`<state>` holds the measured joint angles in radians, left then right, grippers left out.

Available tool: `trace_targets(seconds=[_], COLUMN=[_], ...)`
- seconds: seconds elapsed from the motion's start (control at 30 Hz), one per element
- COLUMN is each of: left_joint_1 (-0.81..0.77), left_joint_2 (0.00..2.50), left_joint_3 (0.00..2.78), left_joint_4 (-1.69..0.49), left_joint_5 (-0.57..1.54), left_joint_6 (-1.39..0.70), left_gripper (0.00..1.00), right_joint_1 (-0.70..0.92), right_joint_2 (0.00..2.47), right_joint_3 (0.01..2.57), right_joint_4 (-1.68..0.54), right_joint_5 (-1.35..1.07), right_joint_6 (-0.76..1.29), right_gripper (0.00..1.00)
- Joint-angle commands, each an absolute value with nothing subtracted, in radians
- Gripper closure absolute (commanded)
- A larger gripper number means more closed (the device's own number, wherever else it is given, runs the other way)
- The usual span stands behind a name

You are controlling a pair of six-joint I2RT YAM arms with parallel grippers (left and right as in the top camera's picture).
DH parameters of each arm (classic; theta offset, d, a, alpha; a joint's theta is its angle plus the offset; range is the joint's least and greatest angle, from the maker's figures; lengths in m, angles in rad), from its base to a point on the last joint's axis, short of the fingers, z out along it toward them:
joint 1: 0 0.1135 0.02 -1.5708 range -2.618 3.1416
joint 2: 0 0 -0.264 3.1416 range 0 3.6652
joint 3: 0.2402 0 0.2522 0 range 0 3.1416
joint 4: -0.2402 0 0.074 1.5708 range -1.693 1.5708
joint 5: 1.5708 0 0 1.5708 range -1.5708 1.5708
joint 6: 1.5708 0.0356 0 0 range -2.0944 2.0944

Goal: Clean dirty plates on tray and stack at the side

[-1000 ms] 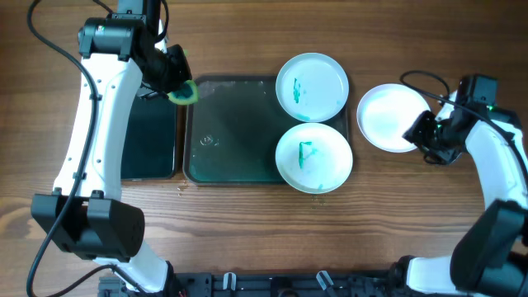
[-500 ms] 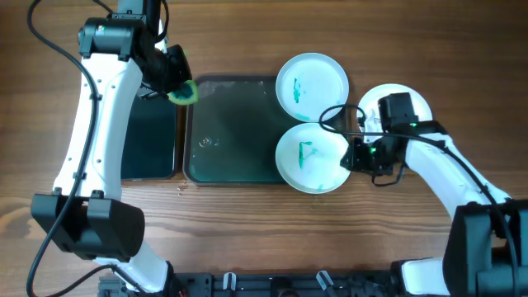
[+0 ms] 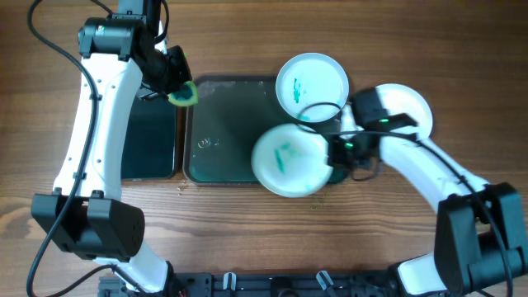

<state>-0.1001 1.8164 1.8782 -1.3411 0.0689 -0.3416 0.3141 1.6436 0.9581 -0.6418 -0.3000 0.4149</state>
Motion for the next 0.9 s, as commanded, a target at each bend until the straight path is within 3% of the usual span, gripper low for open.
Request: trace_targets(seconds=[0.0,0.17,0.4,0.47,0.53,0.6,0.67,0.87], left_joint_1=[-0.103,-0.103,-0.156,-0.18,-0.2,-0.214,-0.223,-0.269], left_joint_2=[1.82,1.822,1.822,1.822,1.822,1.824,1.826,1.867], left_joint_3=[1.883,1.871,1.706,1.642,1.586,1.54,1.505,1.471], left_joint_4=[-1.34,-1.313,-1.216,-1.166,-1.115,-1.061,-1.008,-0.945], left_joint_5=[0.062,0.062,0.063,0.063,0.064,0.087,0.124,0.122], left_joint_6=[-0.356,-0.379,-0.427,-0.431,-0.45,-0.45,-0.45,-0.454], left_gripper=[0.96,0.96,0.96,0.96,0.96,0.96,0.96,0.96], right_joint_1=[0.455,0.529,0.547,0.547,0.54,0.526,0.525,0.522], right_joint_2=[1.649,1.805,1.877,1.877,1.877,1.877,1.888,1.956], right_joint_3=[1.004,1.023,1.047,1.048,1.061,1.088,1.101,1.103], right_joint_4=[-0.479,-0.256,-0.251,-0.251,-0.265,-0.281,-0.273,-0.234], right_joint_5=[-0.191,-0.131,-0.185,-0.193,-0.199,-0.199,-0.199,-0.211], right_joint_6=[0.694,0.841,0.777,0.732,0.69,0.627,0.592,0.574], right_gripper=[0.96,0.96,0.96,0.81,0.75,0.76,0.84,0.85])
